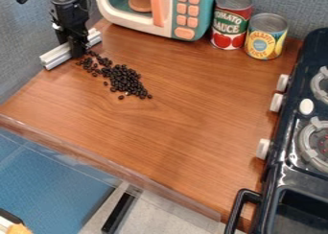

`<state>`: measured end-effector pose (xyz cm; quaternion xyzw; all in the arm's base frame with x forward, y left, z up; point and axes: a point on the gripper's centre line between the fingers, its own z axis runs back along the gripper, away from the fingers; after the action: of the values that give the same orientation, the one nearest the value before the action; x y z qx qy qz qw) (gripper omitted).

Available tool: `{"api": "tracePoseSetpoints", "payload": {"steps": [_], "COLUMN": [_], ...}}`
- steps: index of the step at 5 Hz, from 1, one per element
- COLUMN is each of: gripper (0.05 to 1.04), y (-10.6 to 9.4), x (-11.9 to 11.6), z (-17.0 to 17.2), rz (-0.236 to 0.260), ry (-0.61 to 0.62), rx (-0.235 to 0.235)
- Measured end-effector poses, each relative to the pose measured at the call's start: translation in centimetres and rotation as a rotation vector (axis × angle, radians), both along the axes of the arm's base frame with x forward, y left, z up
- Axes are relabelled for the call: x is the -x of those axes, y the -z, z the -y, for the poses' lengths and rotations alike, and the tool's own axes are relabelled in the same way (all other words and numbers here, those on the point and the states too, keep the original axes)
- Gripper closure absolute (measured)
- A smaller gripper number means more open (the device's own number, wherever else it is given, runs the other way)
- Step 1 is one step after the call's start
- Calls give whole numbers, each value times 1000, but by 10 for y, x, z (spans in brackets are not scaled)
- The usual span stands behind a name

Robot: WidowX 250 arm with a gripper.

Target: Sweep into pile

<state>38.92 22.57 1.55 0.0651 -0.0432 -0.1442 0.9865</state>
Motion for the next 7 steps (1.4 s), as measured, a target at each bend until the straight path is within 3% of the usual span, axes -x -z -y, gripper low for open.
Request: {"api": "tracePoseSetpoints", "payload": {"steps": [3, 7], "gripper": [671, 671], "y": [2, 5], "x": [15, 29], "z": [12, 41], "rz": [-16, -81], "ry": [-7, -43], "rx": [32, 92]}}
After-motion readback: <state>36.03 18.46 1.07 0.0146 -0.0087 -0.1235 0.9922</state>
